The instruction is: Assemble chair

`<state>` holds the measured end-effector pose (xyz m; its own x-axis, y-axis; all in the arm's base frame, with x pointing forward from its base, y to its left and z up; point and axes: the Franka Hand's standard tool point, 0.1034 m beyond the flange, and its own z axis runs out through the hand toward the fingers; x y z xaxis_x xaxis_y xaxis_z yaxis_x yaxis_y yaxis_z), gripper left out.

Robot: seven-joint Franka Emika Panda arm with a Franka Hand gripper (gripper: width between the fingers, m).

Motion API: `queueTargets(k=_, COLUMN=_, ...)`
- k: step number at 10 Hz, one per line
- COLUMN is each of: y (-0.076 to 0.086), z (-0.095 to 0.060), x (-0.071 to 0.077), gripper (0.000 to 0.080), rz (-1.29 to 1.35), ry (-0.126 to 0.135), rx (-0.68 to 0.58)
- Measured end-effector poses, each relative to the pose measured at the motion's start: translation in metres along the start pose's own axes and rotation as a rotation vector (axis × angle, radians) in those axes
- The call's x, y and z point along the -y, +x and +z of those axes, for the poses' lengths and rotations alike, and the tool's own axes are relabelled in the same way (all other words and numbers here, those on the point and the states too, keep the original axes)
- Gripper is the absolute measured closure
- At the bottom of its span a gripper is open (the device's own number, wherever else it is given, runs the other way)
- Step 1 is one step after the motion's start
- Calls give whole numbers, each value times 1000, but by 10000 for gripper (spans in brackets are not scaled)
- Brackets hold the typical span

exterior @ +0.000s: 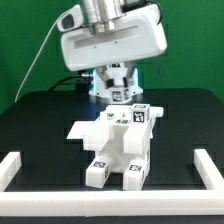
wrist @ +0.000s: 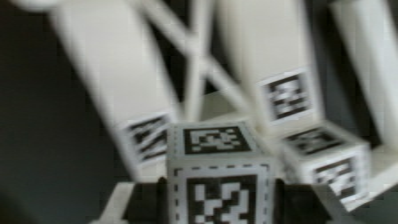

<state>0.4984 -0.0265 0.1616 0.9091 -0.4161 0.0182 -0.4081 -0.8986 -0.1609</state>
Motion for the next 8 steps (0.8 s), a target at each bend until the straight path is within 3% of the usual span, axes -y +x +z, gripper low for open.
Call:
queueTargets(k=2, y=18, z=-9, x=-12, gripper=521, rz=-117, ry=-11, rx=-22)
queueTargets(k=4, y=17, z=3, x=-6, gripper=521, rz=-136, ry=-33, rx=-31)
queueTargets(k=8, y=14, z=16, x=-8, gripper=521, rz=-117, ry=-44, rx=-16)
